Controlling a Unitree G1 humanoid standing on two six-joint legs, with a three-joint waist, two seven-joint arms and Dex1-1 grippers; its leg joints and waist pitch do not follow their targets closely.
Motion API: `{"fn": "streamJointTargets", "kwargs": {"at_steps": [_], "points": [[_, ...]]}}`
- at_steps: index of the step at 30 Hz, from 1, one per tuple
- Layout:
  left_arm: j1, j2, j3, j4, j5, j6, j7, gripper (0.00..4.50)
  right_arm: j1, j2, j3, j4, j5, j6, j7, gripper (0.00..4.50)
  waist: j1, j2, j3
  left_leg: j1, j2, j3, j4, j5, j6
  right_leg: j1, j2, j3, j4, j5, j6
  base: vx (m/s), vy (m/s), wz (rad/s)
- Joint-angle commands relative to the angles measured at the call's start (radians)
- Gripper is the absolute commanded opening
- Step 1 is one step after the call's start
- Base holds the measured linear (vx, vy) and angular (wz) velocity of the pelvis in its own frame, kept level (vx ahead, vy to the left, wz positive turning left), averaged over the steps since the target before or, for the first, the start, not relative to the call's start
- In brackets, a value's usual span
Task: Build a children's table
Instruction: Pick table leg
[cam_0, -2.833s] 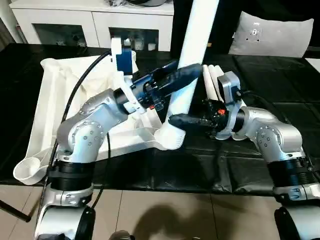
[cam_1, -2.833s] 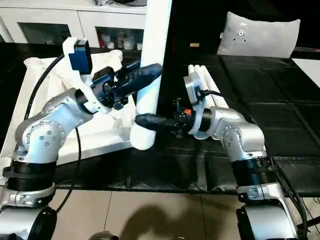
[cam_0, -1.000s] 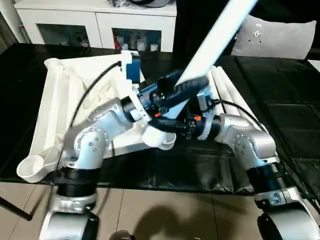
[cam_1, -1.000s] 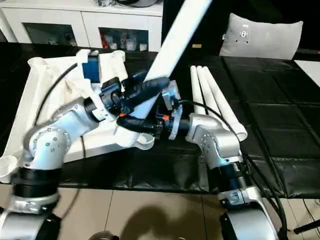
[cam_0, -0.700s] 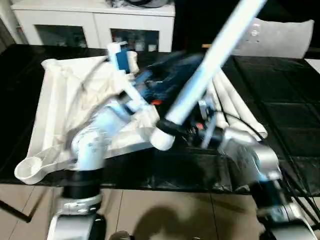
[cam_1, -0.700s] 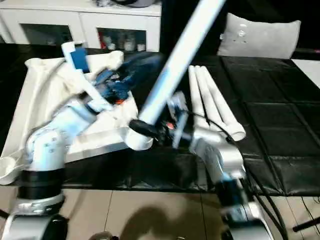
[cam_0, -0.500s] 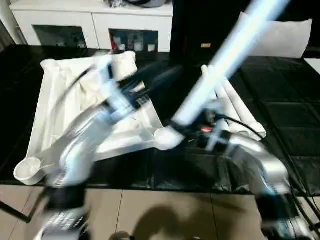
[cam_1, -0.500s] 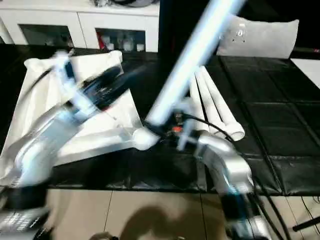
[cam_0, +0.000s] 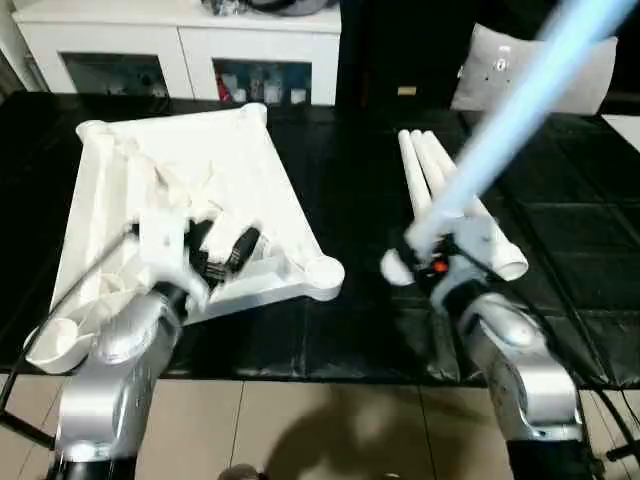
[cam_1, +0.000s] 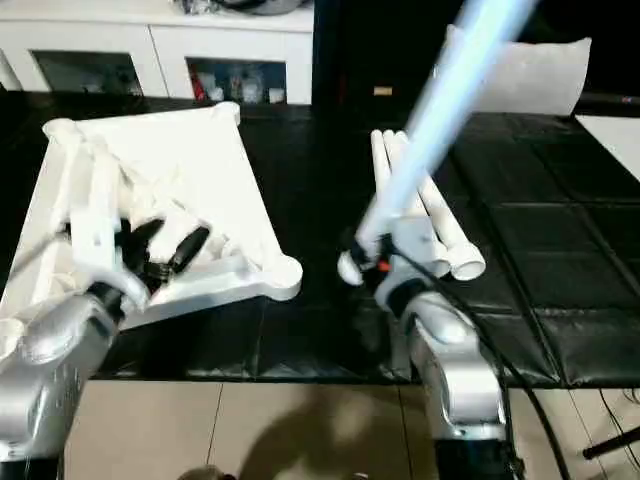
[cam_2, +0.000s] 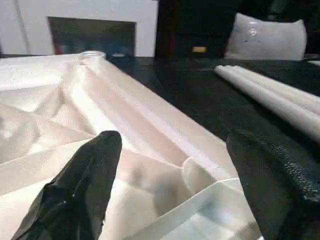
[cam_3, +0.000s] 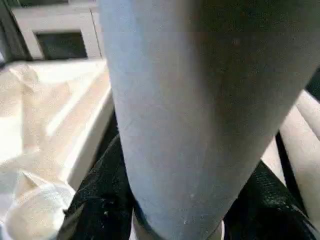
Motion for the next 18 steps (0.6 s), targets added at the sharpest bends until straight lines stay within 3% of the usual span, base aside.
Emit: {"fn": "streamJointTargets", "kwargs": {"at_steps": [1,2,4,5,6,8,9,11,12,14,15,18], "points": [[0.001,0.000,-0.010,-0.031,0.019,-0.006,0.014,3.85,0.011,0.012,-0.008,-0.031,0.037,0.014,0.008,1.89,0.030,-0.008,-0.056,-0.019,0.031,-0.016,-0.033,-0.105,0.126,0.071,-0.176,0.113,-0.129,-0.392,-0.120,0.000,0.000,0.00],[0.003,-0.002,-0.011,-0.032,0.024,-0.009,0.015,3.85,0.013,0.018,-0.010,-0.032,0.033,0.015,-0.005,1.89,0.035,-0.005,-0.056,-0.020,0.033,-0.018,-0.030,-0.090,0.137,0.071,-0.184,0.117,-0.133,-0.399,-0.131,0.000,0.000,0.00],[0.002,0.000,-0.011,-0.035,0.035,-0.012,0.020,3.85,0.019,0.022,0.004,-0.034,0.029,0.007,0.004,1.89,0.042,-0.002,-0.055,-0.015,0.037,-0.020,-0.032,-0.082,0.155,0.061,-0.176,0.114,-0.133,-0.389,-0.162,-0.004,0.034,0.01],[0.002,0.000,-0.011,-0.035,0.036,-0.013,0.020,3.85,0.020,0.022,0.006,-0.034,0.027,0.006,0.003,1.89,0.040,-0.001,-0.055,-0.009,0.038,-0.016,-0.037,-0.086,0.158,0.056,-0.164,0.108,-0.131,-0.372,-0.171,-0.010,0.089,0.08],[0.003,-0.001,-0.011,-0.038,0.041,-0.015,0.026,3.85,0.021,0.025,0.017,-0.027,0.013,-0.010,-0.009,1.89,0.036,0.004,-0.059,0.004,0.034,-0.003,-0.054,-0.091,0.182,0.049,-0.135,0.087,-0.116,-0.297,-0.191,-0.010,0.089,0.08],[0.001,-0.001,-0.017,-0.038,0.043,-0.015,0.028,3.85,0.016,0.023,0.020,-0.016,0.002,-0.031,-0.015,1.89,0.028,0.007,-0.062,0.008,0.031,0.002,-0.067,-0.089,0.210,0.049,-0.116,0.073,-0.105,-0.247,-0.192,-0.010,0.108,0.02],[-0.003,-0.001,-0.025,-0.039,0.046,-0.012,0.028,3.85,0.010,0.019,0.021,-0.007,-0.002,-0.047,-0.016,1.89,0.022,0.007,-0.058,0.026,0.032,0.005,-0.078,-0.131,0.197,0.030,-0.090,0.061,-0.101,-0.245,-0.184,-0.013,0.112,0.02],[-0.005,0.000,-0.031,-0.040,0.051,-0.009,0.029,3.85,0.004,0.019,0.017,0.001,0.000,-0.043,-0.021,1.89,0.011,0.008,-0.054,0.038,0.033,0.000,-0.091,-0.229,0.147,0.021,-0.073,0.052,-0.095,-0.255,-0.164,-0.026,0.108,0.04],[-0.006,-0.002,-0.037,-0.042,0.053,-0.005,0.028,3.85,-0.005,0.023,0.008,0.007,0.008,-0.021,-0.028,1.89,0.004,0.015,-0.052,0.039,0.035,-0.008,-0.102,-0.304,0.092,0.020,-0.067,0.050,-0.094,-0.258,-0.143,-0.030,0.104,0.04],[-0.010,-0.005,-0.038,-0.041,0.055,-0.003,0.031,3.85,-0.010,0.019,0.007,0.009,0.008,-0.020,-0.025,1.89,-0.007,0.014,-0.052,0.036,0.037,-0.019,-0.110,-0.372,0.026,0.023,-0.063,0.049,-0.092,-0.246,-0.116,-0.036,0.074,-0.01],[-0.010,-0.006,-0.038,-0.038,0.057,-0.005,0.030,3.85,-0.008,0.019,0.009,0.009,0.010,-0.015,-0.022,1.89,-0.016,0.011,-0.051,0.033,0.035,-0.027,-0.118,-0.456,-0.055,0.026,-0.064,0.051,-0.094,-0.231,-0.072,-0.038,0.062,-0.04],[-0.014,-0.007,-0.038,-0.031,0.061,-0.006,0.030,3.85,-0.002,0.016,0.017,0.008,0.013,-0.010,-0.017,1.89,-0.027,0.005,-0.049,0.027,0.028,-0.026,-0.115,-0.477,-0.063,0.028,-0.078,0.058,-0.105,-0.280,-0.047,0.000,0.000,0.00]]}}
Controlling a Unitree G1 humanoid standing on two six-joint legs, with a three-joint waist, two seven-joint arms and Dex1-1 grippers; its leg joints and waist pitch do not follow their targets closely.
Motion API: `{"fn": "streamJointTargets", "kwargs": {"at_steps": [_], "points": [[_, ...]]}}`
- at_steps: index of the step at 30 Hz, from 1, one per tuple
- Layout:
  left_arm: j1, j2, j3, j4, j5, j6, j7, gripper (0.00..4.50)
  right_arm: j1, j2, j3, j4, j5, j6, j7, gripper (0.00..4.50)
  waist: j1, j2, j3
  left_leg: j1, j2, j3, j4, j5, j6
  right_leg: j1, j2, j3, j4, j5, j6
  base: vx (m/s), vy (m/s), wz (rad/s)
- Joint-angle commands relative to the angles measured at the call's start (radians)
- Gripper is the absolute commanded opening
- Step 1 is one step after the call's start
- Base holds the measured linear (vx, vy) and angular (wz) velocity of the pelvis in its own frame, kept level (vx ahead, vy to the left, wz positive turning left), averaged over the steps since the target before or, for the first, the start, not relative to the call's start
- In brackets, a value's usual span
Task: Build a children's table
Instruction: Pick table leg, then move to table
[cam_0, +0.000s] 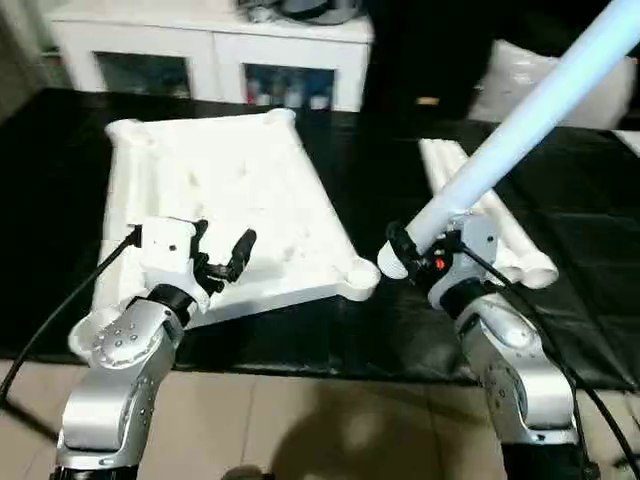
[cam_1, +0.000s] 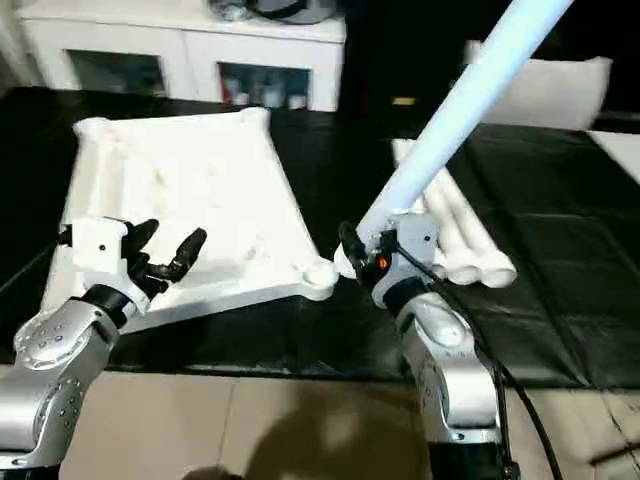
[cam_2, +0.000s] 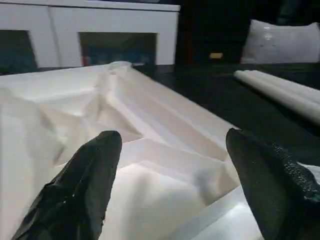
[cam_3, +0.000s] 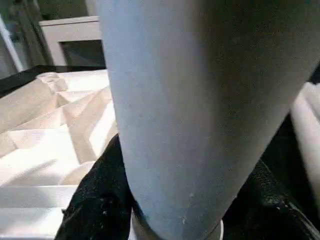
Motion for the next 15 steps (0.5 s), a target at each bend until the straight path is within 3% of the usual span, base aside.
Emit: {"fn": "streamJointTargets", "kwargs": {"at_steps": [1,4,6,7,8,9,10,11,12,13,14,15], "points": [[-0.011,-0.003,-0.013,-0.008,0.013,-0.001,0.004,3.85,-0.001,-0.008,-0.008,-0.004,0.005,0.006,-0.003,1.89,-0.010,0.006,-0.047,0.026,0.070,-0.047,-0.124,-0.463,-0.118,0.009,-0.046,0.031,-0.062,-0.333,-0.053,0.000,0.000,0.00],[-0.013,-0.004,-0.018,-0.005,0.016,0.002,0.005,3.85,0.004,-0.017,0.006,0.002,-0.010,-0.012,-0.004,1.89,-0.016,0.000,-0.047,0.024,0.065,-0.041,-0.115,-0.448,-0.089,0.005,-0.057,0.036,-0.076,-0.425,-0.045,0.000,0.000,0.00],[-0.015,-0.005,-0.021,-0.006,0.017,0.004,0.005,3.85,0.003,-0.017,0.006,0.002,-0.004,-0.006,-0.004,1.89,-0.010,-0.005,-0.049,0.014,0.061,-0.033,-0.104,-0.376,-0.029,0.011,-0.082,0.047,-0.089,-0.473,-0.053,0.000,0.000,0.00],[-0.017,-0.006,-0.023,-0.006,0.018,0.005,0.006,3.85,0.003,-0.018,0.007,0.004,-0.004,-0.004,-0.003,1.89,-0.003,-0.009,-0.050,0.005,0.061,-0.030,-0.092,-0.311,0.016,0.019,-0.106,0.061,-0.100,-0.498,-0.061,0.000,0.000,0.00],[-0.018,-0.006,-0.024,-0.006,0.018,0.005,0.006,3.85,0.003,-0.019,0.008,0.004,-0.005,-0.003,-0.002,1.89,0.002,-0.009,-0.050,0.001,0.062,-0.031,-0.085,-0.279,0.037,0.024,-0.120,0.068,-0.105,-0.507,-0.068,0.000,0.000,0.00],[-0.018,-0.007,-0.026,-0.006,0.018,0.005,0.006,3.85,0.004,-0.020,0.009,0.004,-0.007,-0.002,-0.001,1.89,0.018,-0.011,-0.052,-0.011,0.067,-0.042,-0.053,-0.196,0.088,0.036,-0.168,0.096,-0.120,-0.530,-0.090,0.000,0.000,0.00],[-0.019,-0.007,-0.025,-0.006,0.019,0.005,0.006,3.85,0.004,-0.020,0.009,0.003,-0.006,-0.001,-0.002,1.89,0.025,-0.010,-0.054,-0.015,0.070,-0.047,-0.043,-0.171,0.102,0.039,-0.182,0.103,-0.124,-0.535,-0.099,0.000,0.000,0.00],[-0.019,-0.009,-0.026,-0.005,0.020,0.006,0.006,3.85,0.003,-0.021,0.009,0.003,-0.004,0.001,-0.003,1.89,0.037,-0.002,-0.055,-0.018,0.079,-0.055,-0.034,-0.141,0.118,0.040,-0.195,0.111,-0.126,-0.523,-0.123,0.000,0.000,0.00],[-0.019,-0.009,-0.027,-0.005,0.021,0.006,0.006,3.85,0.003,-0.022,0.010,0.002,-0.003,0.002,-0.004,1.89,0.040,0.007,-0.059,-0.009,0.082,-0.051,-0.053,-0.128,0.134,0.029,-0.157,0.090,-0.111,-0.452,-0.151,0.000,0.000,0.00],[-0.019,-0.009,-0.028,-0.005,0.021,0.006,0.006,3.85,0.002,-0.022,0.011,0.002,-0.003,0.002,-0.004,1.89,0.040,0.007,-0.059,-0.009,0.082,-0.051,-0.053,-0.128,0.134,0.029,-0.157,0.090,-0.111,-0.452,-0.151,0.041,0.064,0.07],[-0.019,-0.009,-0.029,-0.005,0.021,0.006,0.006,3.85,0.003,-0.022,0.011,0.001,-0.002,0.003,-0.004,1.89,0.021,0.014,-0.068,0.017,0.065,-0.021,-0.082,-0.072,0.191,0.009,-0.066,0.039,-0.064,-0.248,-0.173,0.036,0.088,0.07],[-0.021,-0.008,-0.032,-0.002,0.025,0.005,0.006,3.85,0.003,-0.023,0.012,0.001,-0.002,0.004,-0.003,1.89,0.013,0.017,-0.067,0.031,0.056,-0.014,-0.086,-0.051,0.244,-0.005,-0.042,0.019,-0.050,-0.191,-0.170,0.036,0.088,0.07]]}}
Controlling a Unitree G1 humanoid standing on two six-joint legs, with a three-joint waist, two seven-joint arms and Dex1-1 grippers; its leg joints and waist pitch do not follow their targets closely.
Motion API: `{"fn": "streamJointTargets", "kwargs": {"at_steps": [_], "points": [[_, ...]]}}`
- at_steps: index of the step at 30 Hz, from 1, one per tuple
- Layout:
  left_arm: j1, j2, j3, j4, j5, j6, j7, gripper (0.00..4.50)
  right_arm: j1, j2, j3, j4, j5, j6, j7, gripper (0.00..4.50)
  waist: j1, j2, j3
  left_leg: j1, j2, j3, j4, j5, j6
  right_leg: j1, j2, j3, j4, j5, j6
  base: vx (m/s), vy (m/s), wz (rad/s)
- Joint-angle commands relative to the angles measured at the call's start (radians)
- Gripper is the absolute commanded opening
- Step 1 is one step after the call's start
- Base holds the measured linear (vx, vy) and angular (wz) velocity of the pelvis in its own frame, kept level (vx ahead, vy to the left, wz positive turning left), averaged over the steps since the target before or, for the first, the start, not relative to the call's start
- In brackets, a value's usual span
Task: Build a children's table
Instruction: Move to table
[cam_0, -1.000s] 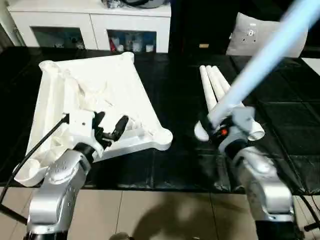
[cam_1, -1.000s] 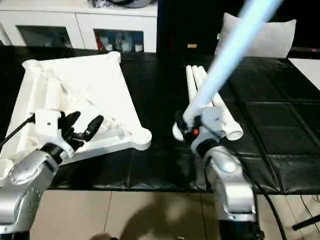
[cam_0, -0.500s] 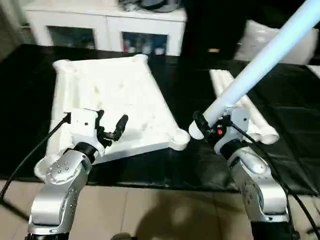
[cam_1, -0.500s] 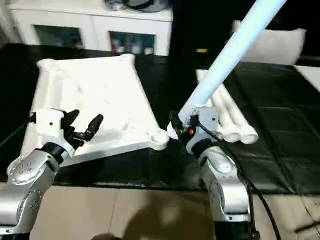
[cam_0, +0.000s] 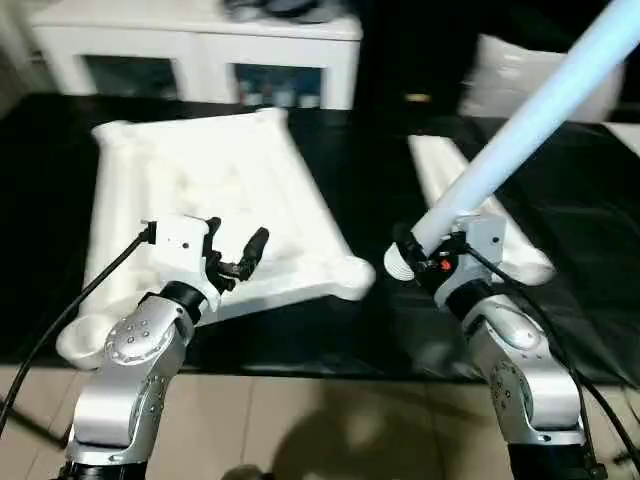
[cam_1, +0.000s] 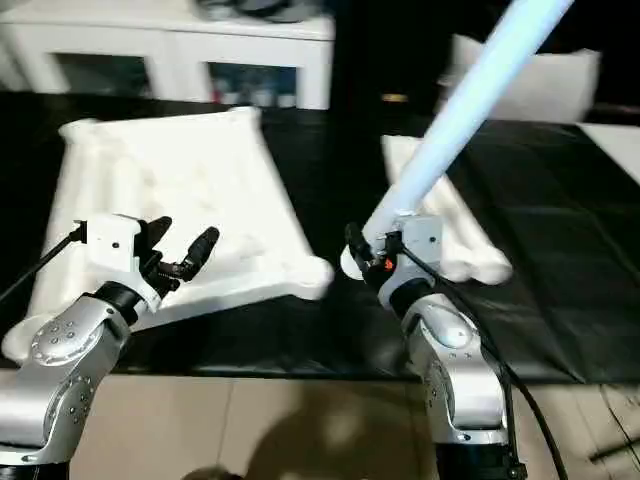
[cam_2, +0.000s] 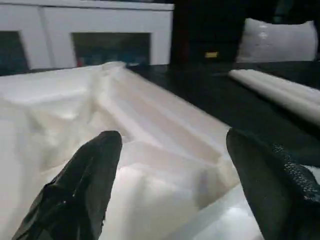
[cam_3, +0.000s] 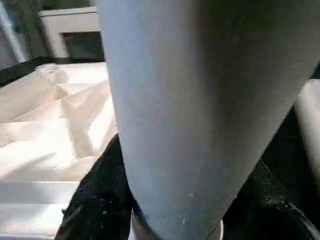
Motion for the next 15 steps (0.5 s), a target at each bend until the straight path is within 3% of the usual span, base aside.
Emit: {"fn": "streamJointTargets", "kwargs": {"at_steps": [1,2,3,5,6,7,8,9,11,13,15], "points": [[-0.008,0.002,-0.008,-0.002,0.009,0.003,0.004,3.85,-0.002,-0.005,-0.002,-0.001,0.000,0.006,-0.003,1.89,-0.020,0.010,-0.062,0.048,0.063,-0.015,-0.098,-0.059,0.242,-0.001,-0.028,0.018,-0.048,-0.218,-0.188,0.022,0.106,0.05],[-0.008,0.002,-0.009,-0.002,0.010,0.003,0.004,3.85,-0.001,-0.006,-0.001,-0.001,0.000,0.006,-0.003,1.89,-0.019,0.006,-0.061,0.042,0.061,-0.013,-0.096,-0.074,0.244,0.004,-0.039,0.023,-0.053,-0.228,-0.185,0.009,0.106,0.03],[-0.009,0.004,-0.012,-0.001,0.015,0.002,0.005,3.85,-0.001,-0.007,-0.001,-0.001,0.001,0.008,-0.004,1.89,-0.014,0.001,-0.060,0.028,0.065,-0.018,-0.095,-0.109,0.225,0.018,-0.068,0.034,-0.065,-0.258,-0.178,0.009,0.106,0.03],[-0.010,0.007,-0.016,-0.001,0.021,-0.003,0.005,3.85,0.000,-0.008,-0.002,-0.001,0.003,0.012,-0.005,1.89,-0.014,0.005,-0.060,0.025,0.071,-0.027,-0.102,-0.141,0.188,0.022,-0.072,0.037,-0.067,-0.281,-0.169,-0.013,0.088,-0.03],[-0.010,0.011,-0.021,0.000,0.025,0.005,0.003,3.85,0.001,-0.008,-0.003,-0.004,0.004,0.014,-0.006,1.89,-0.032,0.016,-0.060,0.039,0.074,-0.035,-0.124,-0.207,0.115,0.012,-0.029,0.016,-0.051,-0.272,-0.151,-0.018,0.083,-0.04],[-0.010,0.014,-0.024,0.001,0.028,0.009,0.002,3.85,0.002,-0.008,-0.003,-0.005,0.004,0.014,-0.007,1.89,-0.037,0.017,-0.060,0.042,0.075,-0.040,-0.128,-0.227,0.083,0.009,-0.016,0.012,-0.045,-0.252,-0.140,-0.027,0.068,-0.04],[-0.011,0.016,-0.026,0.003,0.030,0.013,0.002,3.85,0.001,-0.009,-0.004,-0.004,0.005,0.015,-0.007,1.89,-0.041,0.021,-0.058,0.045,0.077,-0.042,-0.135,-0.294,0.005,0.001,-0.006,0.013,-0.041,-0.221,-0.121,0.000,0.000,0.00],[-0.013,0.017,-0.027,0.005,0.031,0.014,0.001,3.85,0.000,-0.009,-0.005,-0.004,0.005,0.016,-0.007,1.89,-0.047,0.015,-0.055,0.044,0.079,-0.047,-0.141,-0.385,-0.073,0.001,-0.007,0.021,-0.042,-0.228,-0.101,0.000,0.000,0.00],[-0.015,0.017,-0.026,0.007,0.031,0.013,-0.005,3.85,-0.003,-0.011,-0.005,-0.003,0.007,0.014,-0.010,1.89,-0.054,0.010,-0.051,0.045,0.075,-0.049,-0.145,-0.502,-0.147,-0.004,-0.016,0.028,-0.051,-0.285,-0.072,0.000,0.000,0.00],[-0.015,0.024,-0.032,0.008,0.036,0.013,-0.014,3.85,-0.004,-0.013,-0.005,-0.002,0.008,0.013,-0.014,1.89,-0.058,0.006,-0.048,0.042,0.071,-0.053,-0.142,-0.557,-0.157,-0.004,-0.027,0.032,-0.063,-0.369,-0.051,0.000,0.000,0.00],[-0.016,0.025,-0.033,0.010,0.040,0.014,-0.012,3.85,-0.005,-0.013,-0.005,0.000,0.009,0.012,-0.014,1.89,-0.060,0.002,-0.048,0.042,0.069,-0.054,-0.136,-0.555,-0.138,-0.006,-0.036,0.037,-0.075,-0.436,-0.039,0.000,0.000,0.00]]}}
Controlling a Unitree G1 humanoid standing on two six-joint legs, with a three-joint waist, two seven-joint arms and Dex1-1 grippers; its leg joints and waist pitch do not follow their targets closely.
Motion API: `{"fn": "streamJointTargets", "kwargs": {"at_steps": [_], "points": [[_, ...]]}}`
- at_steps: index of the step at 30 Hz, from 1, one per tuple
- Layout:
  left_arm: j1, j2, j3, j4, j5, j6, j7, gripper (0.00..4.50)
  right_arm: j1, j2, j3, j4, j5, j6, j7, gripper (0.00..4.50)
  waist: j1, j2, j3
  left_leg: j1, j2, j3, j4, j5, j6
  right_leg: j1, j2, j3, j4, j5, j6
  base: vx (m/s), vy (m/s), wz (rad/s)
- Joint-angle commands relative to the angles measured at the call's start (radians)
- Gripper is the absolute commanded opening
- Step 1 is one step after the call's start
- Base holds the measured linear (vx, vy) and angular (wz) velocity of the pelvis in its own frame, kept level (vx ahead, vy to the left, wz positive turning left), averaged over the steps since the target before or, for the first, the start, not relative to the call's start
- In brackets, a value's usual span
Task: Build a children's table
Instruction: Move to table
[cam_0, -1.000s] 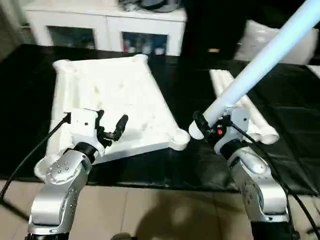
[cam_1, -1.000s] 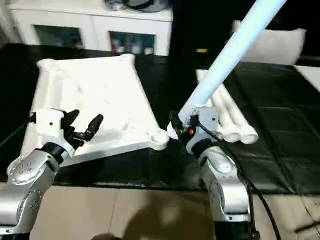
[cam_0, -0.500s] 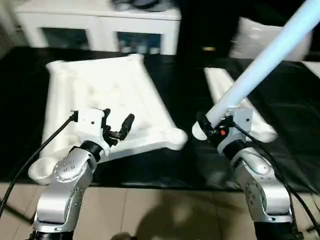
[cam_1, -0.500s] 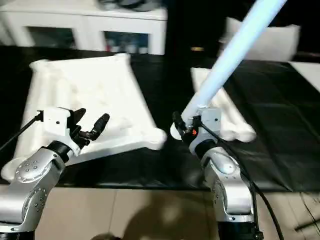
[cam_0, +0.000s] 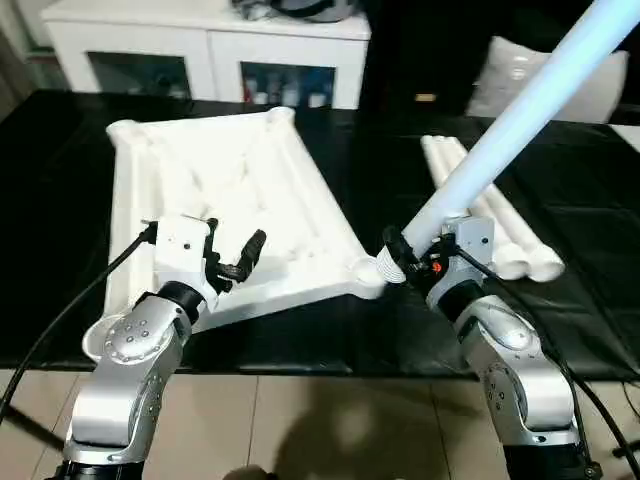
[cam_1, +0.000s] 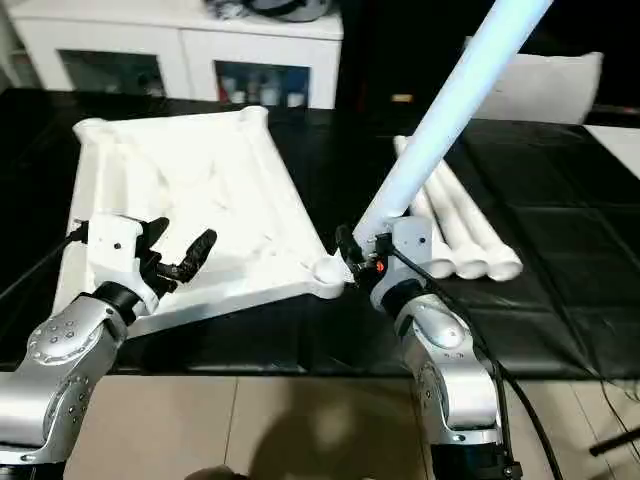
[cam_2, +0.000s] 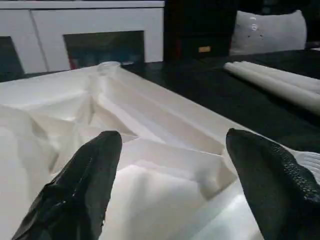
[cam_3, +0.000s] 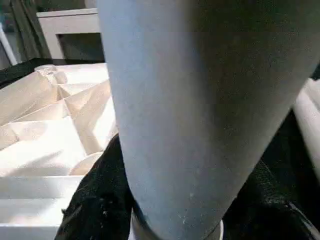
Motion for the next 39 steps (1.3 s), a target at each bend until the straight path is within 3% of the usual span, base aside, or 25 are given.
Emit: {"fn": "streamJointTargets", "kwargs": {"at_steps": [1,9,13,14,15,16,17,18,19,20,21,22,23,24,25,26,27,28,29,31,33,37,38,39], "points": [[-0.014,0.003,-0.010,0.009,0.014,0.009,-0.001,3.85,-0.005,-0.004,-0.012,0.001,0.005,0.006,-0.005,1.89,-0.005,0.002,-0.047,0.036,0.092,-0.067,-0.128,-0.541,-0.139,-0.005,-0.026,0.016,-0.064,-0.438,-0.049,0.000,0.000,0.00],[-0.017,0.003,-0.012,0.012,0.014,0.004,-0.006,3.85,-0.005,-0.005,-0.006,0.003,0.004,0.006,-0.008,1.89,-0.013,0.006,-0.047,0.033,0.096,-0.067,-0.130,-0.537,-0.138,-0.009,-0.016,0.016,-0.063,-0.426,-0.065,0.000,0.000,0.00],[-0.017,-0.007,-0.007,0.010,0.003,-0.002,-0.007,3.85,-0.003,-0.007,-0.005,0.004,0.003,0.005,-0.009,1.89,-0.012,0.003,-0.051,0.030,0.097,-0.062,-0.128,-0.488,-0.124,-0.004,-0.015,0.017,-0.057,-0.361,-0.083,0.000,0.000,0.00],[-0.017,-0.007,-0.007,0.010,0.003,-0.002,-0.006,3.85,-0.003,-0.007,-0.005,0.004,0.003,0.005,-0.009,1.89,-0.011,0.000,-0.053,0.025,0.090,-0.050,-0.123,-0.456,-0.087,-0.002,-0.030,0.023,-0.062,-0.351,-0.099,0.000,0.000,0.00],[-0.018,-0.004,-0.009,0.011,0.006,0.003,-0.006,3.85,-0.003,-0.008,-0.005,0.005,0.002,0.005,-0.009,1.89,-0.004,-0.005,-0.055,0.013,0.084,-0.039,-0.107,-0.397,-0.020,0.010,-0.064,0.041,-0.076,-0.355,-0.117,0.000,0.000,0.00],[-0.018,-0.004,-0.009,0.011,0.006,0.003,-0.006,3.85,-0.003,-0.008,-0.005,0.005,0.002,0.005,-0.009,1.89,0.018,-0.013,-0.058,-0.001,0.085,-0.045,-0.057,-0.304,0.056,0.030,-0.139,0.084,-0.102,-0.371,-0.131,0.000,0.000,0.00],[-0.018,-0.003,-0.010,0.012,0.007,0.004,-0.005,3.85,-0.003,-0.008,-0.004,0.005,0.001,0.005,-0.009,1.89,0.030,-0.017,-0.059,-0.010,0.090,-0.058,-0.019,-0.254,0.083,0.041,-0.189,0.113,-0.118,-0.398,-0.137,0.017,0.057,0.00],[-0.019,-0.001,-0.012,0.013,0.010,0.001,-0.006,3.85,-0.003,-0.009,-0.003,0.005,0.000,0.005,-0.009,1.89,0.043,-0.013,-0.054,-0.031,0.114,-0.101,0.041,-0.207,0.085,0.046,-0.266,0.148,-0.143,-0.514,-0.157,0.017,0.057,0.00],[-0.019,0.001,-0.013,0.014,0.013,-0.002,-0.007,3.85,-0.003,-0.010,-0.003,0.005,-0.001,0.005,-0.009,1.89,0.042,0.008,-0.051,-0.036,0.123,-0.129,0.020,-0.190,0.070,0.042,-0.234,0.121,-0.135,-0.567,-0.182,0.012,0.107,-0.06],[-0.019,0.001,-0.013,0.014,0.014,-0.002,-0.006,3.85,-0.002,-0.010,-0.002,0.006,-0.001,0.005,-0.009,1.89,0.035,0.016,-0.051,-0.030,0.122,-0.131,-0.035,-0.205,0.076,0.040,-0.164,0.077,-0.110,-0.543,-0.186,0.033,0.119,-0.07],[-0.019,0.000,-0.013,0.014,0.014,-0.001,-0.005,3.85,-0.002,-0.010,-0.002,0.006,-0.002,0.005,-0.008,1.89,0.008,0.047,-0.067,0.044,0.106,-0.106,-0.104,-0.199,0.064,-0.024,0.038,-0.020,-0.010,-0.369,-0.142,0.033,0.119,-0.07],[-0.019,0.000,-0.012,0.015,0.014,0.000,-0.004,3.85,-0.002,-0.011,-0.001,0.006,-0.002,0.005,-0.008,1.89,0.008,0.047,-0.067,0.044,0.106,-0.106,-0.104,-0.199,0.064,-0.024,0.038,-0.020,-0.010,-0.369,-0.142,0.031,0.132,0.05],[-0.018,0.000,-0.012,0.014,0.014,0.001,-0.004,3.85,0.000,-0.011,-0.001,0.006,-0.002,0.005,-0.008,1.89,-0.007,0.055,-0.069,0.042,0.113,-0.094,-0.128,-0.038,0.000,-0.042,0.084,-0.053,0.094,-0.096,-0.091,0.011,0.119,0.11],[-0.017,0.000,-0.012,0.013,0.014,0.002,-0.004,3.85,0.000,-0.011,0.000,0.006,-0.002,0.005,-0.008,1.89,0.001,0.050,-0.066,0.034,0.124,-0.096,-0.127,0.034,-0.084,-0.040,0.062,-0.047,0.088,-0.027,-0.073,0.011,0.119,0.11],[-0.017,0.000,-0.012,0.013,0.014,0.002,-0.004,3.85,0.000,-0.011,0.000,0.006,-0.002,0.006,-0.008,1.89,0.000,0.043,-0.066,0.033,0.125,-0.098,-0.123,0.035,-0.128,-0.032,0.046,-0.042,0.077,0.001,-0.076,-0.004,0.077,0.03],[-0.017,0.000,-0.012,0.013,0.014,0.003,-0.004,3.85,0.001,-0.011,0.001,0.007,-0.002,0.007,-0.007,1.89,0.003,0.017,-0.066,0.028,0.108,-0.086,-0.116,-0.070,-0.187,-0.011,0.007,-0.018,0.042,0.015,-0.086,0.000,0.000,0.00],[-0.017,0.000,-0.012,0.013,0.014,0.003,-0.004,3.85,0.001,-0.011,0.001,0.007,-0.002,0.007,-0.007,1.89,0.015,0.006,-0.067,0.010,0.097,-0.086,-0.095,-0.202,-0.178,0.015,-0.052,0.018,0.016,-0.013,-0.144,0.000,0.000,0.00],[-0.017,0.000,-0.012,0.013,0.014,0.003,-0.004,3.85,0.001,-0.011,0.001,0.007,-0.002,0.007,-0.007,1.89,0.015,0.006,-0.067,0.010,0.097,-0.086,-0.095,-0.202,-0.178,0.015,-0.052,0.018,0.016,-0.013,-0.144,0.000,0.000,0.00],[-0.018,0.001,-0.012,0.013,0.014,0.003,-0.005,3.85,0.002,-0.013,0.003,0.008,-0.001,0.007,-0.007,1.89,0.019,0.012,-0.054,0.003,0.107,-0.096,-0.092,-0.352,-0.128,0.015,-0.081,0.033,-0.014,-0.203,-0.193,-0.052,-0.005,-0.03],[-0.018,0.002,-0.012,0.013,0.013,0.002,-0.005,3.85,0.002,-0.014,0.005,0.008,0.000,0.007,-0.009,1.89,0.008,0.014,-0.046,0.010,0.115,-0.107,-0.107,-0.503,-0.145,0.001,-0.059,0.025,-0.021,-0.368,-0.167,-0.026,-0.002,-0.02],[-0.017,0.003,-0.012,0.013,0.013,0.001,-0.006,3.85,0.003,-0.013,0.006,0.008,0.000,0.007,-0.009,1.89,0.003,0.015,-0.045,0.011,0.114,-0.111,-0.111,-0.554,-0.164,-0.002,-0.057,0.023,-0.023,-0.396,-0.147,0.000,0.000,0.00],[-0.016,0.007,-0.015,0.013,0.017,-0.002,-0.007,3.85,0.005,-0.013,0.008,0.007,0.001,0.006,-0.010,1.89,0.004,0.012,-0.042,0.015,0.112,-0.109,-0.107,-0.563,-0.162,-0.010,-0.063,0.029,-0.034,-0.434,-0.131,0.000,0.000,0.00],[-0.018,0.014,-0.023,0.011,0.033,-0.005,-0.005,3.85,0.005,-0.014,0.008,0.006,0.002,0.005,-0.009,1.89,0.003,0.015,-0.042,0.016,0.117,-0.114,-0.109,-0.562,-0.172,-0.011,-0.056,0.026,-0.030,-0.421,-0.128,0.000,0.000,0.00],[-0.019,0.018,-0.029,0.009,0.046,-0.008,-0.003,3.85,0.005,-0.015,0.009,0.006,0.003,0.005,-0.009,1.89,0.000,0.020,-0.042,0.020,0.125,-0.124,-0.118,-0.584,-0.208,-0.012,-0.033,0.020,-0.021,-0.378,-0.112,0.000,0.000,0.00]]}}
